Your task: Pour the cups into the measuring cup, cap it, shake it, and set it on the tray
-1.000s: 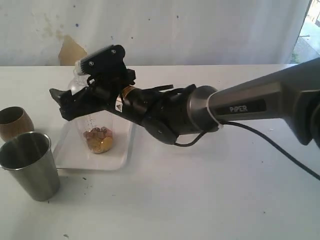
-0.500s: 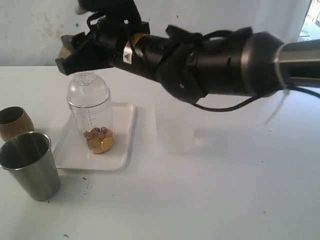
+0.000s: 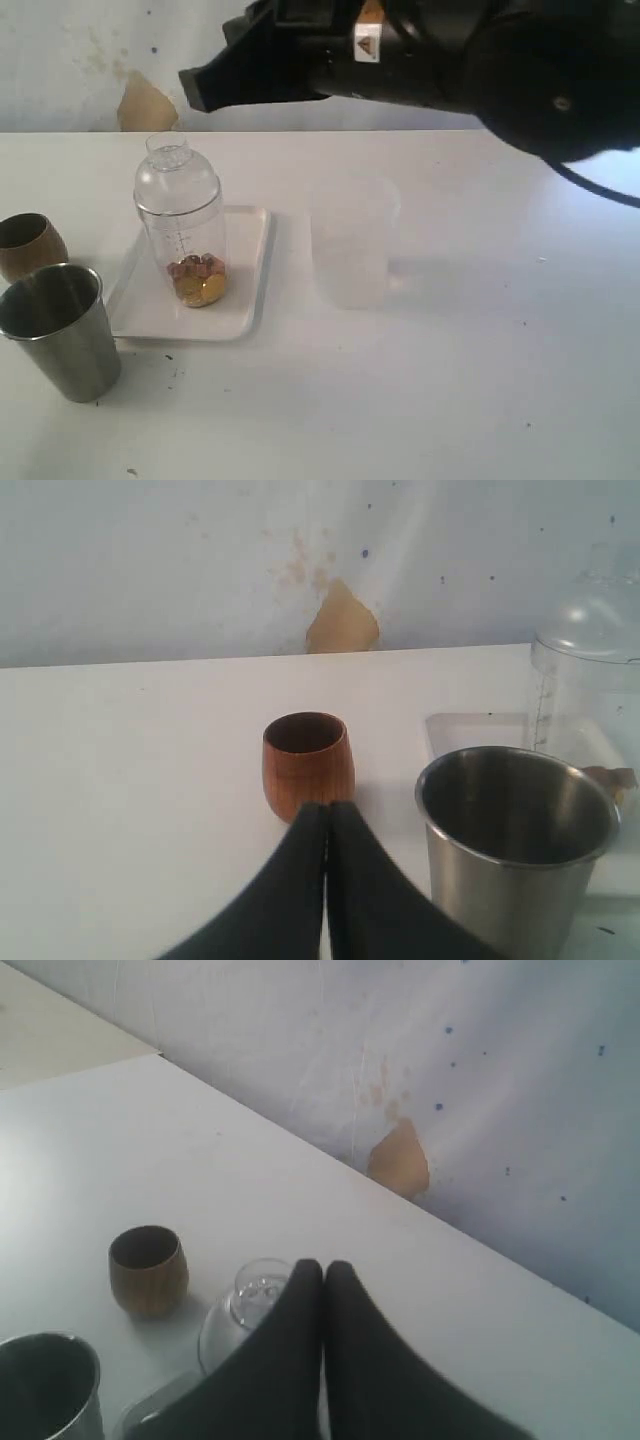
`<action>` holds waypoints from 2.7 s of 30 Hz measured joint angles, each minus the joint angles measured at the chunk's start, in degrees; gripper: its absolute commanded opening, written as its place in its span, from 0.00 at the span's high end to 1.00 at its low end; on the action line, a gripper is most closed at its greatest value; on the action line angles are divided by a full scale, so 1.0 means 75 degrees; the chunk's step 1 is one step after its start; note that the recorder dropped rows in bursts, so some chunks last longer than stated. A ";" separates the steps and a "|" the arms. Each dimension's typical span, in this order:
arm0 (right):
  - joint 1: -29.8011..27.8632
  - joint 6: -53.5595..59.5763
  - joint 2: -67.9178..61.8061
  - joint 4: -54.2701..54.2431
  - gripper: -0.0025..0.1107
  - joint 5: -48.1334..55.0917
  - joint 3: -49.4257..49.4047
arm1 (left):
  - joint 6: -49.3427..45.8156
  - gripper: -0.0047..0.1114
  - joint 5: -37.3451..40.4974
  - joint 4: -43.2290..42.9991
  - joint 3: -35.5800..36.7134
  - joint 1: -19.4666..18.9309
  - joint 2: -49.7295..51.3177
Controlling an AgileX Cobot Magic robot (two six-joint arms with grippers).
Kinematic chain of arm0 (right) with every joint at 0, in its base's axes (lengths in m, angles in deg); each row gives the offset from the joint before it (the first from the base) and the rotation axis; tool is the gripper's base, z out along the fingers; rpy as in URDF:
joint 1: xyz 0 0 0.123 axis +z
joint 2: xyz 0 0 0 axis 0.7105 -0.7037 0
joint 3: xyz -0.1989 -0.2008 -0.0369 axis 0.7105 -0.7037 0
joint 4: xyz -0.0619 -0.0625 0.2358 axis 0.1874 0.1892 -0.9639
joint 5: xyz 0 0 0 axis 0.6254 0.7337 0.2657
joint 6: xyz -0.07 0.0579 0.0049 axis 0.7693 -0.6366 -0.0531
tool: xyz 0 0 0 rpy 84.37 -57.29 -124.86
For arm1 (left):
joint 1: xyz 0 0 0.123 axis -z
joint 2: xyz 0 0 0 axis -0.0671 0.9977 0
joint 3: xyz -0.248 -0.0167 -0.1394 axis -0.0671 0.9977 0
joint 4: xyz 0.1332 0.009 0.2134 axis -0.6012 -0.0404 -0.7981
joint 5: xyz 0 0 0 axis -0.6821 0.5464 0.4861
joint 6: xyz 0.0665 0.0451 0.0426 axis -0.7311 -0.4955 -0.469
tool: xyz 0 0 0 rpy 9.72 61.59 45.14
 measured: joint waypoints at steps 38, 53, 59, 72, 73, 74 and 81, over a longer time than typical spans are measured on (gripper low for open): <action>-0.0282 0.0220 0.6222 -0.0571 0.98 -0.0321 -0.6418 | 0.0000 0.95 0.0000 0.0000 0.0000 0.0000 0.0000; -0.2019 0.0220 1.0107 -0.1058 0.98 -0.0893 -0.8283 | 0.0000 0.95 0.0000 0.0000 0.0000 0.0000 0.0000; -0.2812 0.0726 1.0839 -0.1269 0.98 -0.0944 -0.8302 | 0.0000 0.95 0.0000 0.0000 0.0000 0.0000 0.0000; -0.3859 0.2115 1.0867 -0.2091 0.98 -0.0458 -0.8751 | 0.0000 0.95 0.0000 0.0000 0.0000 0.0000 0.0000; -0.3859 0.2147 1.0867 -0.2091 0.98 -0.0355 -0.8751 | 0.0000 0.95 0.0000 0.0000 0.0000 0.0000 0.0000; -0.3859 0.2166 1.0867 -0.2091 0.98 -0.0187 -0.8751 | 0.0000 0.95 0.0000 0.0000 0.0000 0.0000 0.0000; -0.4501 0.2166 1.0867 -0.2091 0.98 0.1026 -0.8751 | 0.0000 0.95 0.0000 0.0000 0.0000 0.0000 0.0000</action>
